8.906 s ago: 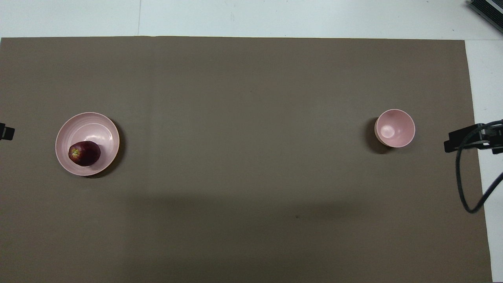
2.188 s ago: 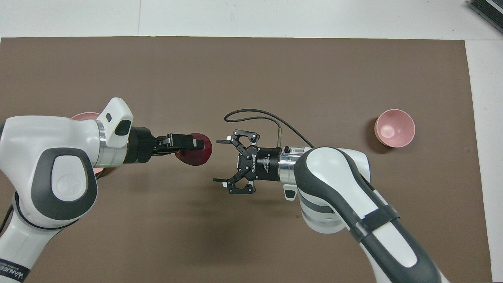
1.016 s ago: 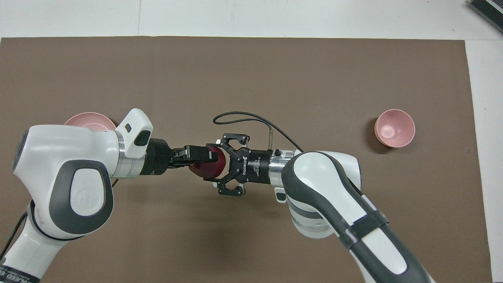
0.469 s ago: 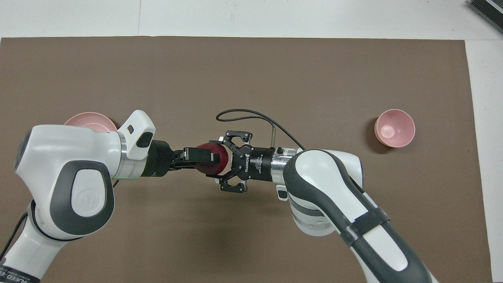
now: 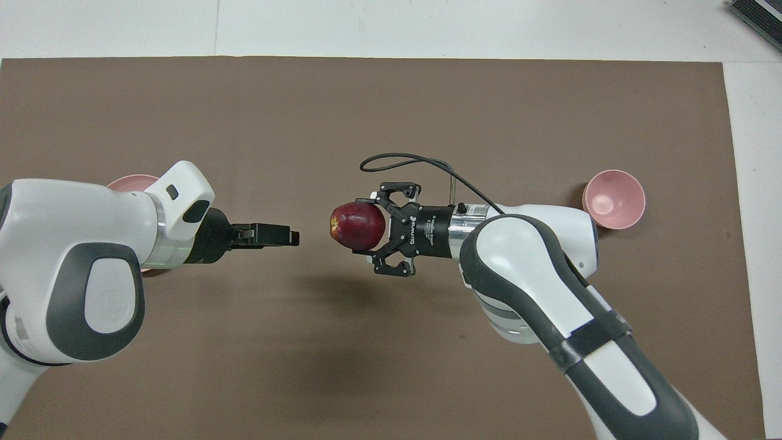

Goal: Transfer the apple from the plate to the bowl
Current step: 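Carry the apple with the right gripper while the left gripper withdraws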

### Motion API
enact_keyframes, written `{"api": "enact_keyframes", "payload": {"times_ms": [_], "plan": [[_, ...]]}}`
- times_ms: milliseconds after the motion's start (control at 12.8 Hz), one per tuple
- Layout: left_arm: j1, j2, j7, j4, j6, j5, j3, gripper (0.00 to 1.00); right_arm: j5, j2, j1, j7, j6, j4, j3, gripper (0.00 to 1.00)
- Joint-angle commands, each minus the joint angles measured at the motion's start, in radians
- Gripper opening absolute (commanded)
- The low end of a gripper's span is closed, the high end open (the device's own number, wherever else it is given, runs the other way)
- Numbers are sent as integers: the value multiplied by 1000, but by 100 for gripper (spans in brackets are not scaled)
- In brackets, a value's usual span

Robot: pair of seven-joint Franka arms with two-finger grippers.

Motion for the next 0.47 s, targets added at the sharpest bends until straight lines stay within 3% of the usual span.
{"api": "enact_keyframes", "payload": {"times_ms": [0, 234, 391], "plan": [[4, -6, 1, -4, -16, 159, 55, 100, -197, -7, -37, 78, -11, 22, 1, 0], [4, 2, 6, 7, -7, 398, 130, 100, -420, -34, -96, 127, -54, 30, 1, 0], [1, 41, 53, 73, -16, 488, 170, 100, -544, -48, -143, 129, -121, 46, 0, 0]]}}
